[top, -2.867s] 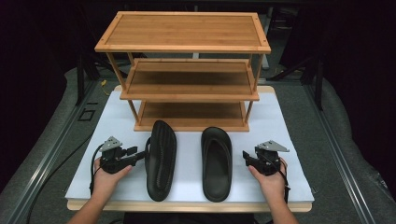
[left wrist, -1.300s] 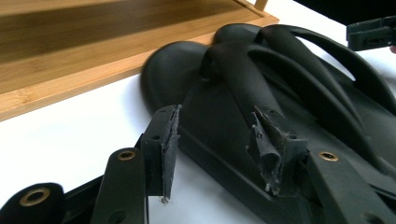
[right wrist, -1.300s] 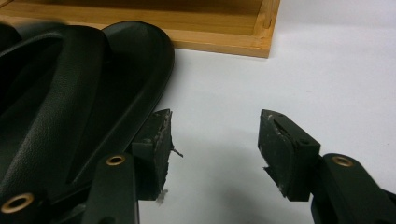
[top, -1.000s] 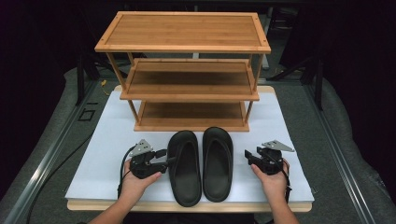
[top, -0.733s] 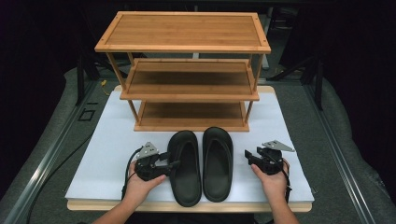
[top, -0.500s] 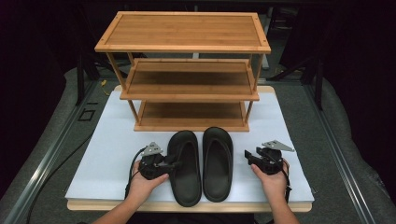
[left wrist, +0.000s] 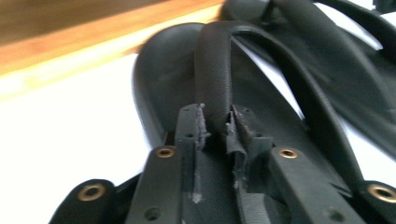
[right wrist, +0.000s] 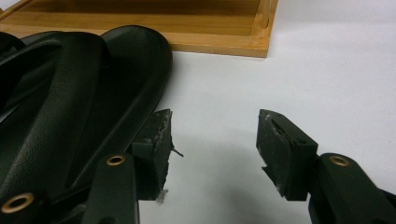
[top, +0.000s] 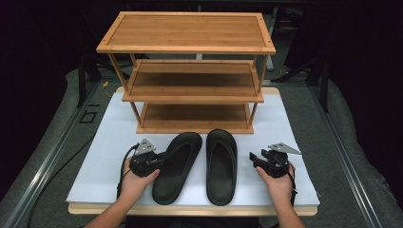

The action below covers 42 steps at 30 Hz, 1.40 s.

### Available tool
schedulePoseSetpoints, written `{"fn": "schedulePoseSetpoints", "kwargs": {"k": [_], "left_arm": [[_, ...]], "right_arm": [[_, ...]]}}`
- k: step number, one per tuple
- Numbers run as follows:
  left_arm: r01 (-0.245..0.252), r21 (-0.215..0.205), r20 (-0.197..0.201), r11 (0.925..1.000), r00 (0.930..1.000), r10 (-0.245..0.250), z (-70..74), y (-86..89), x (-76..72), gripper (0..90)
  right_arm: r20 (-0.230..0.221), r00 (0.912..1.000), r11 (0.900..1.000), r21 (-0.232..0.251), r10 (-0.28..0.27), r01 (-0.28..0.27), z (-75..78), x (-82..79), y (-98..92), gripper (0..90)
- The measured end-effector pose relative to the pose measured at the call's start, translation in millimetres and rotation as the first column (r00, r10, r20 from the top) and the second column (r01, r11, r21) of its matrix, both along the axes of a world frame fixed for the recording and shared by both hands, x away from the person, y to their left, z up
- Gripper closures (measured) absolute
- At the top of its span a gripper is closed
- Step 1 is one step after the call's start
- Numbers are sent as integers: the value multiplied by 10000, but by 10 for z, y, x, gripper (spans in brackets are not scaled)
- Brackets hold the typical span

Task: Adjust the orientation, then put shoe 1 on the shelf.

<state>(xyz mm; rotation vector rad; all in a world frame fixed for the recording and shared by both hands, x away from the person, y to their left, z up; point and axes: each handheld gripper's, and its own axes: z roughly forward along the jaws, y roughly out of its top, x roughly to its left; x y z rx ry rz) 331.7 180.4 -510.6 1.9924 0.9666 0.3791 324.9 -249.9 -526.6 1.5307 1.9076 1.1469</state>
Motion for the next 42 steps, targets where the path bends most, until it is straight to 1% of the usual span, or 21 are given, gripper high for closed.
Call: {"fn": "schedulePoseSetpoints", "kwargs": {"k": [4,6,7,8,11,13,14,15,16,17,21,22,23,24,27,29,30,32,35,39,42], "left_arm": [[-178,81,215,9998,9996,176,9,82,20,766],[-207,117,174,9997,9996,205,7,115,32,745],[-143,66,56,9999,9999,143,2,128,40,745],[-159,-343,40,9993,9999,161,-14,160,25,732],[-253,-345,70,9991,9996,256,-16,181,-13,716],[-357,-424,-28,9985,9994,356,-15,210,-53,700],[-405,-299,-78,9987,9992,403,-17,227,-77,682],[-456,-268,-103,9986,9989,453,-18,235,-90,666],[-553,-243,-194,9982,9983,548,-42,274,-164,656],[-553,-243,-194,9982,9983,548,-42,274,-164,650],[-587,-62,-395,9983,9975,584,-131,316,-248,649],[-597,-59,-439,9982,9973,594,-160,319,-252,658],[-666,12,-311,9978,9973,666,-168,320,-255,672],[-670,110,-286,9977,9973,673,-164,320,-252,705],[-646,211,-295,9977,9974,652,-168,315,-235,732],[-613,264,-334,9978,9975,621,-154,316,-225,745],[-563,399,-262,9976,9980,573,-136,318,-221,779],[-615,441,-186,9971,9979,623,-122,327,-217,801],[-730,383,-131,9966,9972,735,-69,402,-193,821],[-921,-65,-270,9957,9954,919,-33,536,-162,851],[-1061,-99,-186,9943,9942,1059,2,598,-174,851]], "right_arm": [[-2,10000,10000,-12,12,-12,1,-1,-2,454],[19,10000,10000,27,-11,11,1,-1,-3,453],[19,10000,10000,27,-11,11,1,-1,-3,453],[-19,10000,10000,15,-49,49,1,-1,-6,452],[-67,10000,10000,32,-37,37,-1,-3,-6,451],[-39,9999,9999,45,-95,95,4,-14,9,446],[-13,10000,10000,12,-87,87,4,-15,19,445],[-68,10000,10000,-18,24,-24,1,-14,30,445],[-112,9999,9999,-102,67,-68,-6,-8,46,445],[-112,9999,9999,-102,67,-68,-6,-8,46,445],[-89,9999,9999,133,60,-59,1,-3,44,445],[-51,9999,9998,195,-88,89,0,5,36,446],[-76,9999,9996,254,-103,105,1,9,32,447],[-39,10000,9995,315,-89,90,1,14,28,447],[-24,9999,9995,299,-125,126,6,9,29,448],[-7,9999,9995,285,-166,166,9,2,32,449],[114,9998,9993,321,-182,178,8,3,23,450],[89,9997,9991,370,-208,204,20,0,12,450],[108,9996,9989,372,-275,270,22,2,5,450],[31,9996,9989,375,-272,271,15,13,-4,452],[40,9997,9989,403,-251,249,10,17,-3,452]]}}
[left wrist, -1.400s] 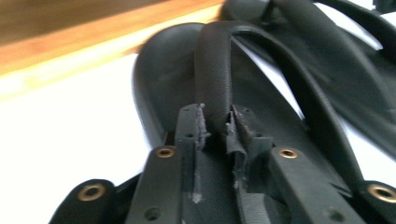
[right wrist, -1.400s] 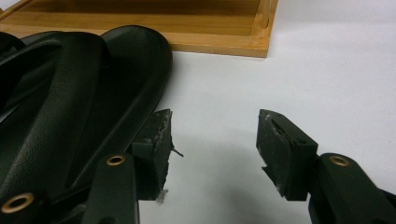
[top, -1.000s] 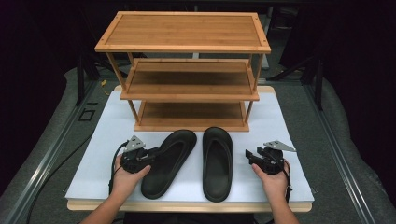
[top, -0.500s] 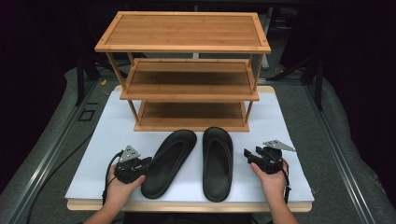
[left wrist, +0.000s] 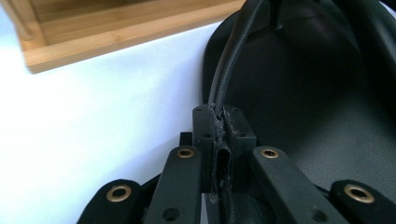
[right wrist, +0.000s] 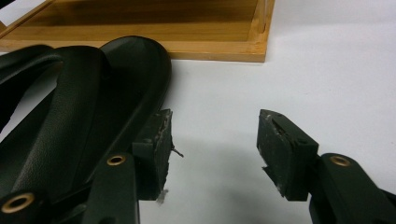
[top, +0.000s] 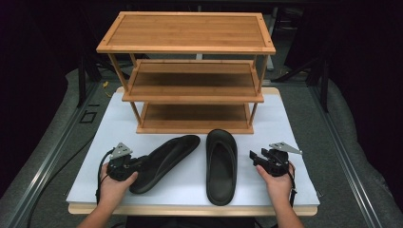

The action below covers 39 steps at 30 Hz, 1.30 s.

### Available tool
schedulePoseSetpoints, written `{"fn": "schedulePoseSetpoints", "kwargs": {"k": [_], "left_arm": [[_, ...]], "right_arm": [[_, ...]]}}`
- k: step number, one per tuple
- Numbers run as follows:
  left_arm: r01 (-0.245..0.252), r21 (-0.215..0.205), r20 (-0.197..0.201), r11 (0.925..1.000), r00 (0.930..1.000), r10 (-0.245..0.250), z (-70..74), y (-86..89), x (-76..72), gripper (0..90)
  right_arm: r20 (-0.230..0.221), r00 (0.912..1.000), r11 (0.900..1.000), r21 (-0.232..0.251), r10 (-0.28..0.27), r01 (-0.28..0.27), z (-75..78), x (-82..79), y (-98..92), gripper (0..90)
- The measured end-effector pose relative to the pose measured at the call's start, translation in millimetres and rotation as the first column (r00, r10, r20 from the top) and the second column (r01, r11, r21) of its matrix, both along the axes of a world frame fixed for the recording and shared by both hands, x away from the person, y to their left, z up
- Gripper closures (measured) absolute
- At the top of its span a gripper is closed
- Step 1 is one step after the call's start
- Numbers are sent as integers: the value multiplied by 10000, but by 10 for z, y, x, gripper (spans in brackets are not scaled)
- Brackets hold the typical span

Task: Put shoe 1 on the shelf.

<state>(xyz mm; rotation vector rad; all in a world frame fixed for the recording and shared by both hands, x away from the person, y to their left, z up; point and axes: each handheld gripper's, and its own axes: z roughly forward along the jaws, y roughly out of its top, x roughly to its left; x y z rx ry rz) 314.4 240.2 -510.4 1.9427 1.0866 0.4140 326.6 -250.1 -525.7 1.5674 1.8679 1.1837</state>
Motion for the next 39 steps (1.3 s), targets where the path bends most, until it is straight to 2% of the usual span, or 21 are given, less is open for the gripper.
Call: {"fn": "schedulePoseSetpoints", "kwargs": {"k": [1,3,9,10,15,19,23,24,29,33,35,37,39], "left_arm": [[-63,32,79,10000,9999,62,15,16,-7,851],[-141,-213,177,9997,9997,145,56,68,-14,851],[-275,-517,578,9983,9979,305,142,148,-39,850],[-348,-714,621,9968,9973,393,168,181,-58,851],[-385,-1045,907,9938,9947,481,251,257,-109,851],[-431,-1333,1287,9901,9898,604,334,310,-152,851],[-485,-1676,1486,9847,9861,739,401,352,-196,851],[-478,-1740,1528,9836,9854,749,419,358,-205,851],[-424,-1862,1848,9816,9797,774,506,389,-244,851],[-421,-2084,2054,9771,9749,858,577,429,-290,851],[-445,-2261,2269,9731,9691,970,627,457,-327,851],[-467,-2291,2313,9723,9676,1010,644,467,-341,851],[-509,-2416,2490,9690,9619,1126,674,480,-365,851]], "right_arm": [[-3,10000,10000,-26,29,-29,6,-6,-4,452],[60,10000,10000,39,-36,36,15,-17,-8,452],[-32,10000,10000,52,-72,72,1,-1,-24,452],[-46,10000,10000,73,-46,47,-1,6,-21,453],[-55,10000,9999,104,30,-30,-5,18,-9,453],[6,10000,10000,49,45,-45,-1,7,-21,453],[192,9998,9999,158,-54,51,14,-13,-37,453],[106,9999,9999,152,-13,11,19,-14,-44,453],[151,9999,9998,193,-40,37,9,-2,-41,453],[145,9999,9998,207,-72,69,8,3,-39,453],[154,9999,9997,218,-62,59,8,4,-37,453],[155,9999,9998,213,-65,62,8,4,-37,453],[158,9999,9997,228,-67,64,8,6,-35,453]]}}
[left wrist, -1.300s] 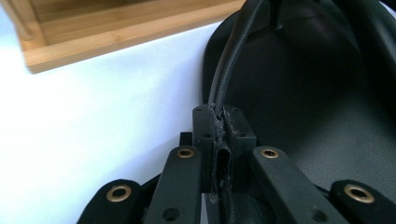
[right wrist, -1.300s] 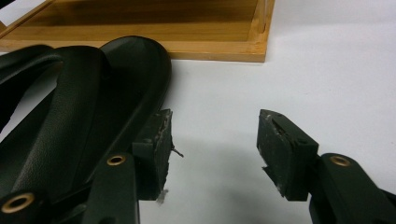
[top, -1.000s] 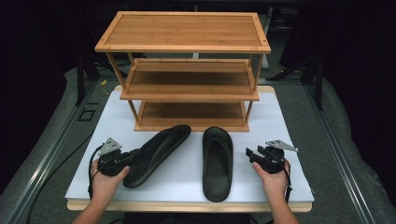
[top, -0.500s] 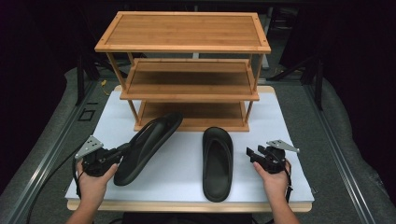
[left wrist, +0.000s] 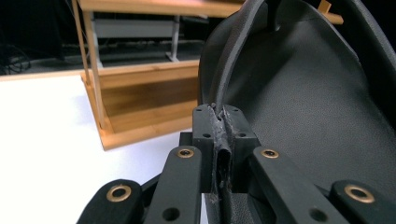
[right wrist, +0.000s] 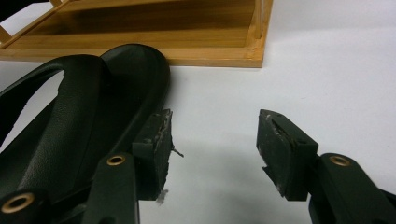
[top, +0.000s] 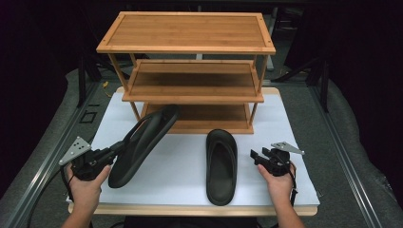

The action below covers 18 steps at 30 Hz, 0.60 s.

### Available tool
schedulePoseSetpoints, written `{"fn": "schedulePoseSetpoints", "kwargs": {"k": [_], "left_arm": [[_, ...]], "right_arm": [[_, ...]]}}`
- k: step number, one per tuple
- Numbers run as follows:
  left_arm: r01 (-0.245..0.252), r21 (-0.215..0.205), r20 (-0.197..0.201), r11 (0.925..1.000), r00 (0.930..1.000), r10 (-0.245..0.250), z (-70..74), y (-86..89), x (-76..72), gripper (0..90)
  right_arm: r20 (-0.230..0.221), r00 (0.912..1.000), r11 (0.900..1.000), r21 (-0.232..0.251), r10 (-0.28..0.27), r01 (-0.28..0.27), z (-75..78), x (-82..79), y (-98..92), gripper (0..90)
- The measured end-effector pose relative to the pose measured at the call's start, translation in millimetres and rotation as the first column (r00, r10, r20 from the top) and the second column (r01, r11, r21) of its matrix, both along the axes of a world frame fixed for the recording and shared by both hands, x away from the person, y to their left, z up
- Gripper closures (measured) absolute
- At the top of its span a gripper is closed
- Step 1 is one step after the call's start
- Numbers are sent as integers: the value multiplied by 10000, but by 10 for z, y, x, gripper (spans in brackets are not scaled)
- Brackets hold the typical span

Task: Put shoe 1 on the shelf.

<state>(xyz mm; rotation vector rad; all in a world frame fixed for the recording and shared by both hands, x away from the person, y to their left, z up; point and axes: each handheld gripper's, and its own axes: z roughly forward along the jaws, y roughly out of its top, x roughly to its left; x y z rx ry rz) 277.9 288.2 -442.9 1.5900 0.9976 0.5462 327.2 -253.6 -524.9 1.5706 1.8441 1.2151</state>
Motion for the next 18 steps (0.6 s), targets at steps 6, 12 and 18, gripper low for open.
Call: {"fn": "schedulePoseSetpoints", "kwargs": {"k": [6,12,18], "left_arm": [[-186,-117,385,9998,9991,190,91,6,-21,851],[-234,-310,784,9992,9966,258,222,14,3,851],[-365,-343,927,9987,9949,395,345,0,125,851]], "right_arm": [[6,10000,10000,10,-45,45,0,1,0,453],[41,9999,9999,24,-103,103,4,-3,-4,453],[-4,9999,9999,40,-101,101,10,-8,-9,453]]}}
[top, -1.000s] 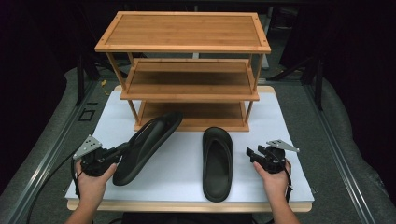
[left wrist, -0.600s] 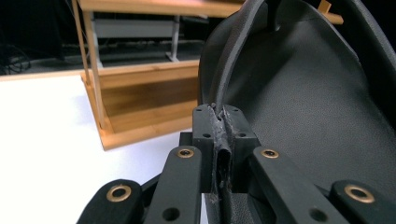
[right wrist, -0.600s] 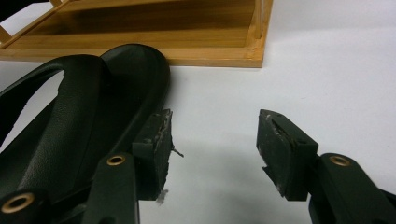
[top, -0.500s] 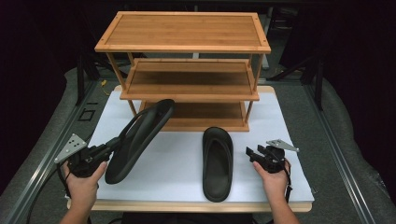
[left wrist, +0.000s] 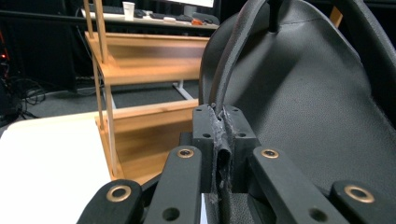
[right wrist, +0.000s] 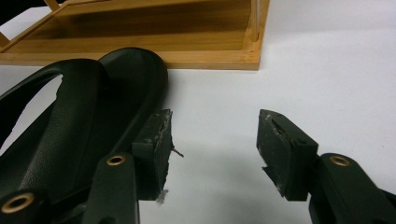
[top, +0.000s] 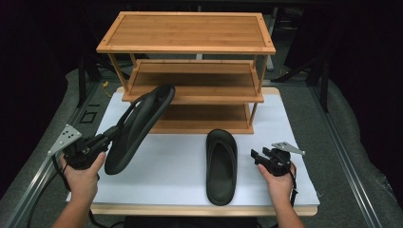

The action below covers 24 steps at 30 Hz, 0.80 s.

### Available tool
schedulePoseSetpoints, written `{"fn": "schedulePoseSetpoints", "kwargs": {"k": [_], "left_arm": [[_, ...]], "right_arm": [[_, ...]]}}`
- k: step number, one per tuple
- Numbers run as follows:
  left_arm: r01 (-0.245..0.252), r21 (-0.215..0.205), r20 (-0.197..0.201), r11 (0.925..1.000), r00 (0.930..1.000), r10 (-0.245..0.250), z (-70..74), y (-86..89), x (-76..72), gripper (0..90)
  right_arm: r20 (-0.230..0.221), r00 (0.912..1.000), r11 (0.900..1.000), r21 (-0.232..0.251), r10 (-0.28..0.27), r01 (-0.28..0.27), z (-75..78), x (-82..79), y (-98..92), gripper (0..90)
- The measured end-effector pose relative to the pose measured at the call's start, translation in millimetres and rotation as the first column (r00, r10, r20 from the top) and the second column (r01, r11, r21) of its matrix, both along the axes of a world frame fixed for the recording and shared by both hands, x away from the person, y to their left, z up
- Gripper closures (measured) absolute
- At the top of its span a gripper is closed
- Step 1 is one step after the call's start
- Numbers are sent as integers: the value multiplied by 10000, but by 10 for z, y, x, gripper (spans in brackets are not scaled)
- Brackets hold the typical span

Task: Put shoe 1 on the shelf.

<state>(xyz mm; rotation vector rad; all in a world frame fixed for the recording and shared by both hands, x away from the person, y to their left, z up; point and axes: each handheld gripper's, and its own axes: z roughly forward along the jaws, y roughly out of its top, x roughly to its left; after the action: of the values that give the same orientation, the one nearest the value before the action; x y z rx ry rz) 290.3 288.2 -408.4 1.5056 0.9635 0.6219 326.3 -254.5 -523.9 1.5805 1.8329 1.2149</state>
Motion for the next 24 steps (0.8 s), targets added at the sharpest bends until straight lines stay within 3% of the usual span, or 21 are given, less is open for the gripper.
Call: {"fn": "schedulePoseSetpoints", "kwargs": {"k": [24], "left_arm": [[-569,-332,118,9978,9983,573,232,-395,817,850]], "right_arm": [[62,10000,9999,94,49,-49,6,-6,-13,452]]}}
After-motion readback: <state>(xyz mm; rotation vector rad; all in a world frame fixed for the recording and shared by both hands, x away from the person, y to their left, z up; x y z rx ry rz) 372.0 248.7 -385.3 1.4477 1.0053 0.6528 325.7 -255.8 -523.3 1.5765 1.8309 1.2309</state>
